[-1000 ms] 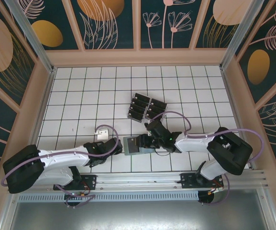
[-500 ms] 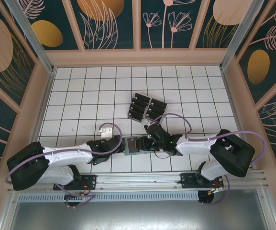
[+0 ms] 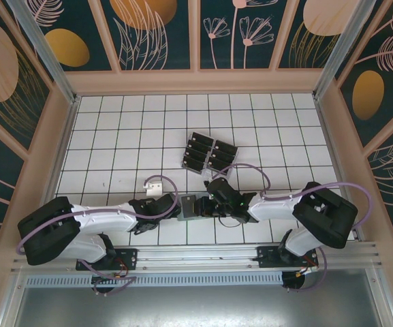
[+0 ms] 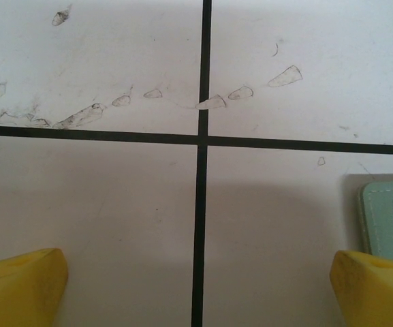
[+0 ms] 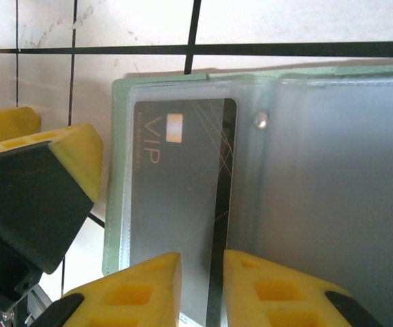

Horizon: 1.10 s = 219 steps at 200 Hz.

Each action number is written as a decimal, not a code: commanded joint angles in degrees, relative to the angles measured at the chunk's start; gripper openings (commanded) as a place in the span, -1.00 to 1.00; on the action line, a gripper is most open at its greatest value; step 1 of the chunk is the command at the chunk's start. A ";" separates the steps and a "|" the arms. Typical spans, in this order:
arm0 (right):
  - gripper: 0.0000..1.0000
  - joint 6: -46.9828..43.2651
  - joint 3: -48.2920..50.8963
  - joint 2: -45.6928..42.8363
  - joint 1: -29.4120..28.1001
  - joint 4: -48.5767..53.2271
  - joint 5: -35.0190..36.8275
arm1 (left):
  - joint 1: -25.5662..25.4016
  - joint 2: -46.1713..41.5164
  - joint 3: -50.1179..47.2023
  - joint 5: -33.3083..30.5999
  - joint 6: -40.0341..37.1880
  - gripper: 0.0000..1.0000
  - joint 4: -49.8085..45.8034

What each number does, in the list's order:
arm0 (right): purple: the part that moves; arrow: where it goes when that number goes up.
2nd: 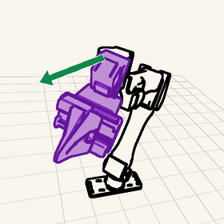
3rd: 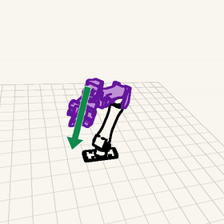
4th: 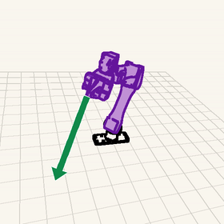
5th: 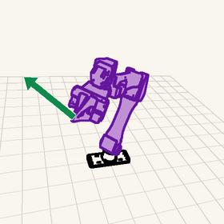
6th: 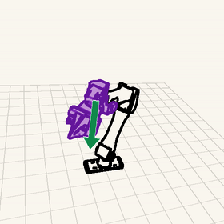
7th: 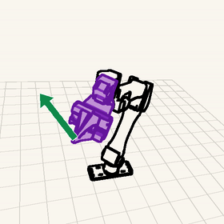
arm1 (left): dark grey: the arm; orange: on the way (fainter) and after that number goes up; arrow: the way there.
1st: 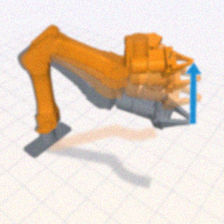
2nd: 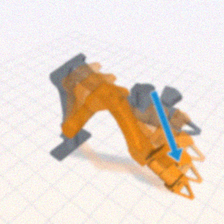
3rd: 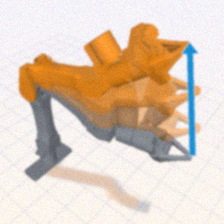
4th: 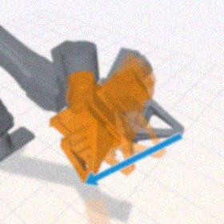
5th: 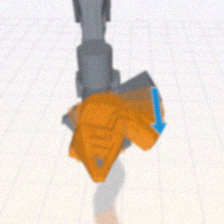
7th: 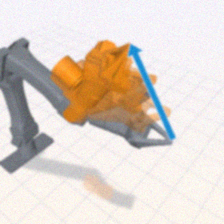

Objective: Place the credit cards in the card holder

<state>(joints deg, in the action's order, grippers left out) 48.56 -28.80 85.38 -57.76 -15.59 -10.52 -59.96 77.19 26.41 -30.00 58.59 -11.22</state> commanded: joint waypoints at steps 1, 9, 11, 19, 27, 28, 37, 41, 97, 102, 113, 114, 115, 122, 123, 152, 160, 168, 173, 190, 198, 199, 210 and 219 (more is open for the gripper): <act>-0.55 0.57 -0.12 1.23 -0.60 -2.02 -0.07 | -0.07 0.83 -0.95 -0.19 0.04 0.97 1.03; -0.56 0.70 -0.25 1.46 -0.69 -2.23 -0.19 | -0.06 0.95 -1.00 -0.15 0.01 0.98 1.20; -0.57 0.72 -0.28 1.56 -0.71 -2.24 -0.24 | -0.06 0.97 -1.01 -0.15 -0.04 0.98 1.27; -0.58 0.81 -0.38 1.76 -0.78 -2.33 -0.29 | -0.06 1.23 -1.10 -0.13 -0.11 0.98 1.44; -0.60 0.77 -0.53 1.88 -0.87 -2.29 -0.29 | -0.09 1.44 -1.09 -0.06 -0.20 0.98 1.60; -0.60 0.76 -0.54 1.93 -0.91 -2.31 -0.29 | -0.12 1.46 -1.05 -0.06 -0.17 0.98 1.62; -0.61 0.93 -0.72 2.05 -1.04 -2.39 -0.37 | -0.12 1.63 -1.18 0.03 -0.19 0.97 1.80; -0.61 0.89 -0.81 2.14 -1.12 -2.50 -0.39 | -0.07 1.71 -1.19 0.03 -0.18 0.98 1.89; -0.64 1.45 -1.87 3.55 -1.66 -3.66 -1.25 | -0.10 1.67 -2.06 0.42 0.02 0.98 2.61; -0.64 1.59 -2.03 3.60 -1.72 -3.90 -1.34 | -0.11 1.63 -2.19 0.40 0.04 0.98 2.69; -0.64 1.69 -2.21 4.03 -1.76 -4.39 -1.64 | -0.06 1.40 -2.41 0.55 0.23 0.98 2.76; -0.64 1.70 -2.21 4.01 -1.75 -4.41 -1.67 | -0.11 1.40 -2.41 0.55 0.22 0.98 2.78; -0.64 1.71 -2.22 4.09 -1.75 -4.47 -1.68 | -0.04 1.39 -2.46 0.51 0.26 0.97 2.78; -0.64 1.88 -2.29 4.32 -1.75 -4.82 -1.86 | -0.06 1.45 -2.48 0.59 0.29 0.98 2.79; -0.64 1.93 -2.30 4.34 -1.75 -4.90 -1.91 | -0.02 1.46 -2.54 0.62 0.34 0.98 2.79; -0.64 2.13 -2.87 5.05 -1.74 -5.85 -2.48 | -0.10 1.24 -2.71 0.77 0.43 0.98 2.87; -0.64 2.10 -2.86 4.96 -1.75 -5.78 -2.57 | -0.05 1.25 -2.69 0.73 0.43 0.97 2.85; -0.64 1.98 -2.86 4.59 -1.74 -5.56 -2.49 | -0.08 1.10 -2.68 0.71 0.43 0.98 2.79; -0.64 1.92 -2.84 4.16 -1.70 -5.30 -2.28 | -0.08 0.91 -2.69 0.65 0.39 0.98 2.71; -0.61 1.46 -2.76 1.82 -1.38 -3.49 -1.16 | -0.11 -0.17 -2.51 0.08 0.84 0.98 1.80; -0.58 1.08 -2.82 0.38 -1.20 -2.18 -0.22 | -0.06 -1.03 -2.50 -0.51 1.22 0.98 1.12; -0.57 1.05 -2.83 0.21 -1.17 -1.99 -0.12 | -0.06 -1.14 -2.50 -0.59 1.24 0.98 1.03; -0.53 0.55 -2.93 -1.53 -0.72 -0.29 0.94 | -0.07 -2.55 -2.33 -1.67 1.83 0.97 -0.43; -0.50 0.24 -2.86 -2.70 -0.17 0.65 1.44 | -0.11 -3.59 -2.03 -2.55 2.20 0.98 -1.67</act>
<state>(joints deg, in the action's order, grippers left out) 49.84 -30.26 87.35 -58.83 -18.02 -11.57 -60.03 75.92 24.88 -31.09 59.02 -9.37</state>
